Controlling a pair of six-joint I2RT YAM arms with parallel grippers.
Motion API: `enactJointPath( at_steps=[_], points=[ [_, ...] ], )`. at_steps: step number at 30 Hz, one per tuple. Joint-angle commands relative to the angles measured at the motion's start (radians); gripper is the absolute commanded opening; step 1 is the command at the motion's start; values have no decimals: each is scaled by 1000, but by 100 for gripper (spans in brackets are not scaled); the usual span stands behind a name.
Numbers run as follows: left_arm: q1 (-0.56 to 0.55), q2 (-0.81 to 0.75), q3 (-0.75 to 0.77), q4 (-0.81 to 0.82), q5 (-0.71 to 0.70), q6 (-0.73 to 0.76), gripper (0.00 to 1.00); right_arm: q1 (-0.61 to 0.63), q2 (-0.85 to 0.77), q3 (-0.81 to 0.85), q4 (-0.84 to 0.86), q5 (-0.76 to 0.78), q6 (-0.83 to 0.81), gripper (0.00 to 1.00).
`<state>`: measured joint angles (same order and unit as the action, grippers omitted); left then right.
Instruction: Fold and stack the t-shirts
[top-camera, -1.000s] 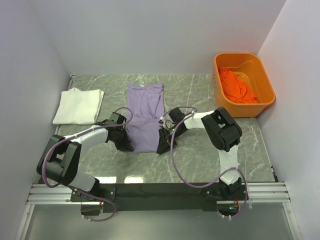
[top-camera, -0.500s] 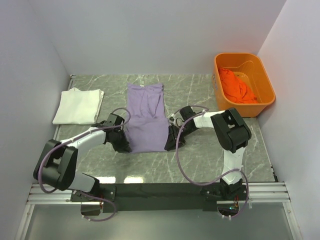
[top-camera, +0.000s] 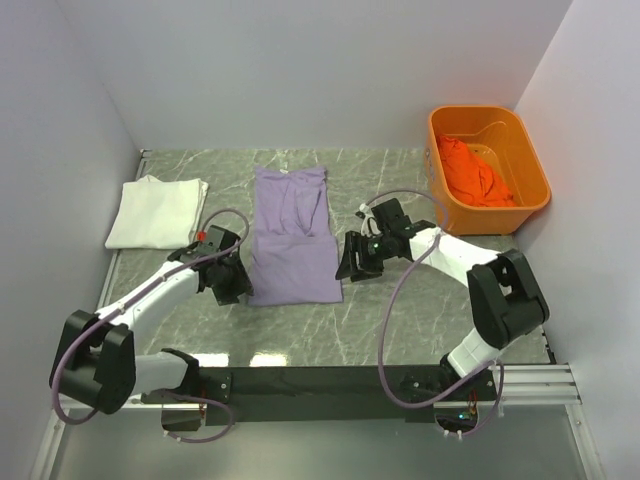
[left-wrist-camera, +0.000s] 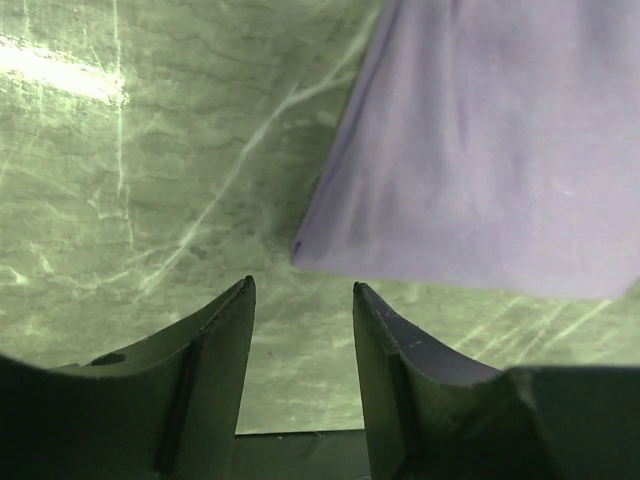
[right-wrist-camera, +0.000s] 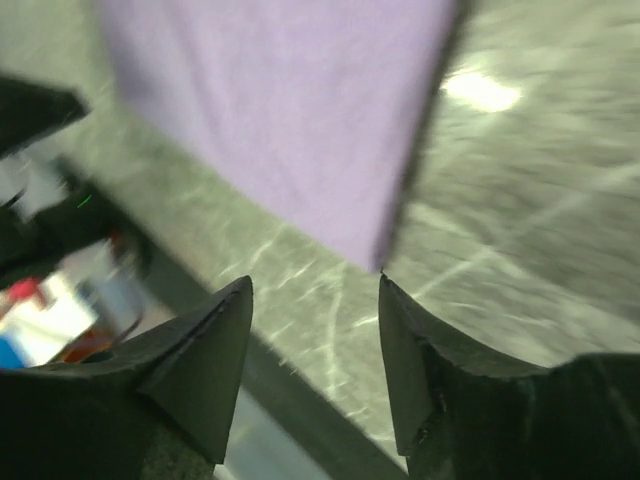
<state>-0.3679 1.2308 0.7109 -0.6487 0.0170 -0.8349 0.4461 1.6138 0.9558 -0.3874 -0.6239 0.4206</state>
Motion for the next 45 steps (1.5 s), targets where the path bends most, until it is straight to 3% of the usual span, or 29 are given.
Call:
enactJointPath(
  at_steps=[1,7,27,34,40,45],
  points=[
    [1,28,-2,14,-28,-4,50,49,-45,-2,-66,254,44,61],
    [-17,111,35,41,-25,14,50,158,24,101,-171,452,76,62],
    [-126,325,91,1,-129,34,47,253,181,218,-287,513,103,62],
    [-128,357,88,26,-101,60,42,295,241,262,-335,526,103,62],
    [-129,388,85,40,-83,66,31,315,294,290,-383,555,109,61],
    [-128,391,82,46,-72,69,22,341,337,316,-404,552,90,51]
  ],
)
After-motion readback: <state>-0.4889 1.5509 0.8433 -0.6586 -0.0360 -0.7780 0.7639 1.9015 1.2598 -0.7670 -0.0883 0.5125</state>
